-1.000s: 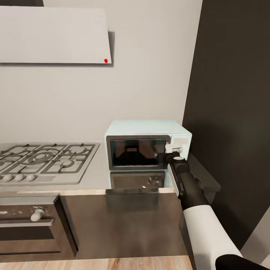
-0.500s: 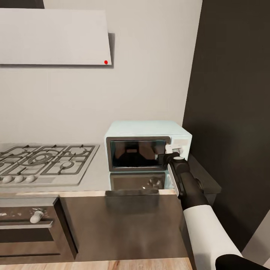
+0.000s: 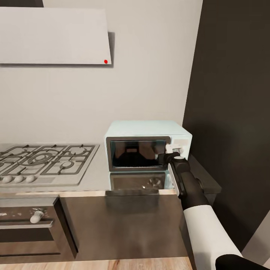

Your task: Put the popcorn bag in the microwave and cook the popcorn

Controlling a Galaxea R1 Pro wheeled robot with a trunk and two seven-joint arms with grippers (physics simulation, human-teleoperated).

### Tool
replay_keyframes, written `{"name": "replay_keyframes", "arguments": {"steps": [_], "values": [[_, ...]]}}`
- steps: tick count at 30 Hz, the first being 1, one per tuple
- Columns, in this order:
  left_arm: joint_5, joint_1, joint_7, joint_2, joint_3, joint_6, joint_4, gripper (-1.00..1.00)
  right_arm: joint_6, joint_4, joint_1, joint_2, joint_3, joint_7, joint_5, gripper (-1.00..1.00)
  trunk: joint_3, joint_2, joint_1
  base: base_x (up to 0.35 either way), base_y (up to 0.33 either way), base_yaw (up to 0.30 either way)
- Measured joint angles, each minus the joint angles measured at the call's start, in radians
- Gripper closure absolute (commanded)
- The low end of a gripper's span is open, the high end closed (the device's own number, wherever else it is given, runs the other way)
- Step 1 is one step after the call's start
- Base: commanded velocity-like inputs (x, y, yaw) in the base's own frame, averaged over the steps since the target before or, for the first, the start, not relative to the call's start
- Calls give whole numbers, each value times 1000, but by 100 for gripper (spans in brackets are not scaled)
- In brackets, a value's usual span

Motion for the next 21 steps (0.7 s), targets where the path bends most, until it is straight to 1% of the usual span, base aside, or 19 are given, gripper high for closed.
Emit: {"name": "replay_keyframes", "arguments": {"steps": [1, 3, 4, 5, 9, 10, 15, 18, 20, 21], "values": [[0, 0, 0, 0, 0, 0, 0, -100, 2, -2, 0, 0, 0, 0, -2, 100, 0, 0, 0, 0, 0, 0], [0, 0, 0, 0, 1, 0, 0, -100, 30, -23, 0, 0, -2, -5, 58, 100, 0, 0, 6, 0, 0, 0], [0, 0, 0, 0, 1, 0, -1, -100, 28, -20, 0, 0, -2, -6, 91, 100, 0, 0, 6, 0, 0, 0], [0, 0, 0, 0, 1, 0, 0, -100, 27, -18, 0, 0, -2, -4, 111, 100, 0, 0, 6, 0, 0, 0], [0, 0, 0, 1, 0, 0, 0, -100, 24, -13, 0, 0, -1, -4, 155, 100, 0, 0, 6, 0, 0, 0], [0, 1, 0, 1, 1, 0, -1, -100, 20, -13, 0, -1, -1, -51, 62, 100, 0, 0, 6, 0, 0, 0], [0, 0, 0, 0, 1, 0, -1, -100, 21, -12, 0, 0, 1, -54, 57, 100, 0, 0, 6, 0, 0, 0], [0, 0, 0, 0, 1, 0, -1, -100, 25, -14, 0, 0, 3, -38, 66, 100, 0, 0, 6, 0, 0, 0], [0, 0, 0, 0, 1, 0, 0, -100, 22, -14, 0, 0, 4, -50, 38, 100, 0, 0, 6, 0, 0, 0], [0, 0, 0, 0, 1, 0, 0, -100, 21, -14, 0, 0, 4, -54, 30, 100, 0, 0, 6, 0, 0, 0]]}}
